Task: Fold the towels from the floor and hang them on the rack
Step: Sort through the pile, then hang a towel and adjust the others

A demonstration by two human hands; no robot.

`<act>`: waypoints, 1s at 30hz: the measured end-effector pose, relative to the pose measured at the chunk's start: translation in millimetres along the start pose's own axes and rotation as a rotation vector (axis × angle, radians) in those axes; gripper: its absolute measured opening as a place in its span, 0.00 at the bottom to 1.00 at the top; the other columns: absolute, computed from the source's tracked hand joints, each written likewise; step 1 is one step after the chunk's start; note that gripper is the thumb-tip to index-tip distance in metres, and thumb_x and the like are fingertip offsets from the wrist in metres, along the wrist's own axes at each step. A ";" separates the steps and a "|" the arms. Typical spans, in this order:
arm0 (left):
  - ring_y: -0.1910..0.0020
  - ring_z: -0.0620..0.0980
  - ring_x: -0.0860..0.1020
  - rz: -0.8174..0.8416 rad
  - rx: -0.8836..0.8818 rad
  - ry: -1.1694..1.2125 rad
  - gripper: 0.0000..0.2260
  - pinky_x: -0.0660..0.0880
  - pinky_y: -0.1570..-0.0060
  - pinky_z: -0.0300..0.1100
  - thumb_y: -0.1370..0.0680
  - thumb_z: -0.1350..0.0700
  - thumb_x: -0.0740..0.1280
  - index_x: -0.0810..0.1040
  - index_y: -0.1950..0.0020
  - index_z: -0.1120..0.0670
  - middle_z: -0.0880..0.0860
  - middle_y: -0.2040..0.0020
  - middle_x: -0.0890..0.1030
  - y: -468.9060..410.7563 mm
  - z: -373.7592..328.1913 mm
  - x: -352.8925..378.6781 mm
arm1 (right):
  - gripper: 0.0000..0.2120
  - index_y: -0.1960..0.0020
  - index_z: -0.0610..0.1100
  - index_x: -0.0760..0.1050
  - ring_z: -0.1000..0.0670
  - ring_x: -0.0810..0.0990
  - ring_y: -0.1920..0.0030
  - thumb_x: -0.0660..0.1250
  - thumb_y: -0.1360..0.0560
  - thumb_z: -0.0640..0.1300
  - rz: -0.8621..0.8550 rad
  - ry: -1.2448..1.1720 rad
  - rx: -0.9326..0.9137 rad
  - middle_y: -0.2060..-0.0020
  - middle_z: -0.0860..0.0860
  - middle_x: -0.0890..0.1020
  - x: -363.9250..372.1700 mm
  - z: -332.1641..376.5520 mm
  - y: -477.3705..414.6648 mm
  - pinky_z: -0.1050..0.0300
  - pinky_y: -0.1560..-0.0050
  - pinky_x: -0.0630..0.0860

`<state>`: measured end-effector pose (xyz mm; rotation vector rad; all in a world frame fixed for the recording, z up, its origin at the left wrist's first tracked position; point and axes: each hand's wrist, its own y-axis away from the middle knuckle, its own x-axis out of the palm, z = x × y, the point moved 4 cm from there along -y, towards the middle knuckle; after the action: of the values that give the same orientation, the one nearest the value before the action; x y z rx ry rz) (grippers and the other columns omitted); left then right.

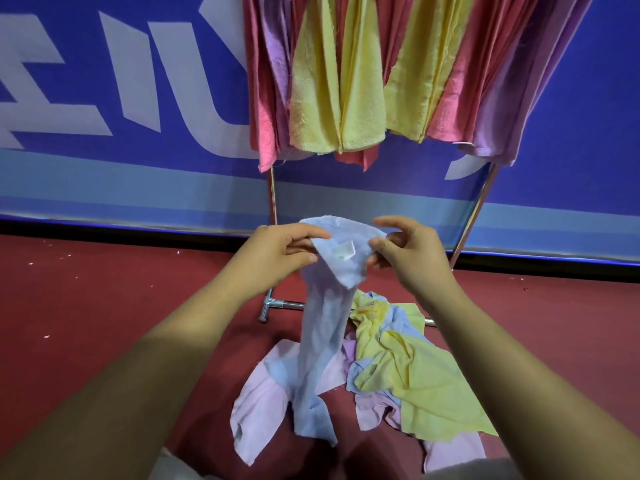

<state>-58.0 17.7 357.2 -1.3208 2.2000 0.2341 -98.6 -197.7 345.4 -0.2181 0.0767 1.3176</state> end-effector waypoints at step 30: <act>0.67 0.43 0.76 0.099 -0.189 -0.417 0.07 0.73 0.59 0.43 0.26 0.47 0.74 0.79 0.61 0.45 0.46 0.66 0.81 -10.6 39.3 -27.1 | 0.09 0.60 0.43 0.76 0.56 0.73 0.70 0.69 0.22 0.43 -0.015 0.156 -0.077 0.72 0.56 0.77 -9.4 -3.9 -3.2 0.56 0.61 0.71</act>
<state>-24.6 49.3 340.8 -1.1358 1.9214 0.7034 -97.6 -208.2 343.7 -0.3866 0.1559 1.2886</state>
